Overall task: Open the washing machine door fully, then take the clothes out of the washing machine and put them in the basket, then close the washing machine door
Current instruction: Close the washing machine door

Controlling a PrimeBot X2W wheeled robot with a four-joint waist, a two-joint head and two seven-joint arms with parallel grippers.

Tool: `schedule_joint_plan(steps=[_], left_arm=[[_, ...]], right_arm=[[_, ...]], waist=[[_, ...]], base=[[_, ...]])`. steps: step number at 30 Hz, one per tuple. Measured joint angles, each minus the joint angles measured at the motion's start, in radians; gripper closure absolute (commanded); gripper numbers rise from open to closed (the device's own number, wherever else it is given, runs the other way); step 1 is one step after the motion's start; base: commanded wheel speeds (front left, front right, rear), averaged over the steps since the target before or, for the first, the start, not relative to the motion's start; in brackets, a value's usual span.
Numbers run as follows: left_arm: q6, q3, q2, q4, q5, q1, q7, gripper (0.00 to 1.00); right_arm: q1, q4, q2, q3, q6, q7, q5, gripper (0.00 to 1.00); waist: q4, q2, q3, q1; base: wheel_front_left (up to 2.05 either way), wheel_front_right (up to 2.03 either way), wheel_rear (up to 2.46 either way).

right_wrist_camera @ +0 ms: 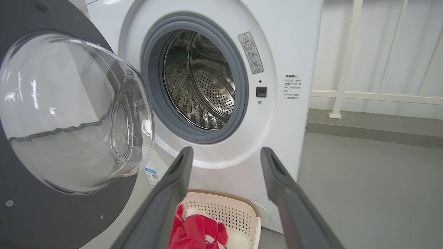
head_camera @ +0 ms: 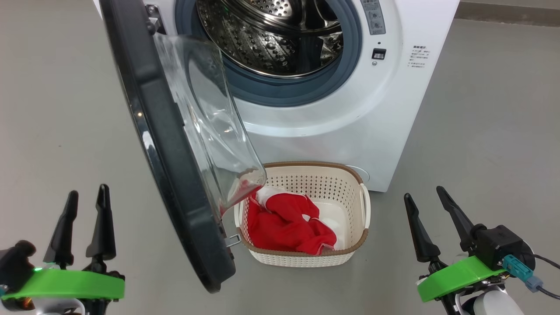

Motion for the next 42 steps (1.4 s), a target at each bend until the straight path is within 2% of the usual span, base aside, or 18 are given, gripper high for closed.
schedule_joint_plan(steps=[5,8,19,27,42], left_arm=[[0.050,-0.002,0.009,0.022,0.155,0.012,-0.023,0.00],[0.064,0.004,0.007,0.018,0.221,0.022,-0.023,0.00],[0.061,0.035,-0.053,0.002,0.417,0.066,-0.023,0.00],[0.044,0.056,-0.083,-0.003,0.490,0.098,-0.023,0.00],[0.015,0.071,-0.116,0.002,0.546,0.104,-0.023,0.00]], right_arm=[[0.000,0.000,0.000,0.000,0.000,0.000,0.001,0.00],[0.000,0.000,0.000,0.000,0.000,0.000,0.002,0.00],[0.000,0.000,0.000,0.000,0.000,0.000,0.007,0.00],[0.000,0.001,0.000,0.000,0.000,0.000,0.010,0.00],[0.001,0.002,0.000,0.002,0.000,0.000,0.013,0.00]], waist=[[-0.004,0.0000,0.000,0.0000],[-0.005,0.0000,0.000,0.0000],[0.001,0.0000,-0.010,0.0000],[0.009,0.0000,-0.022,0.0000],[0.026,0.0000,-0.036,0.0000]], base=[[0.00,0.00,0.00],[0.00,0.00,0.00],[0.00,0.00,0.00],[0.00,0.00,0.00],[0.00,0.00,0.00]])
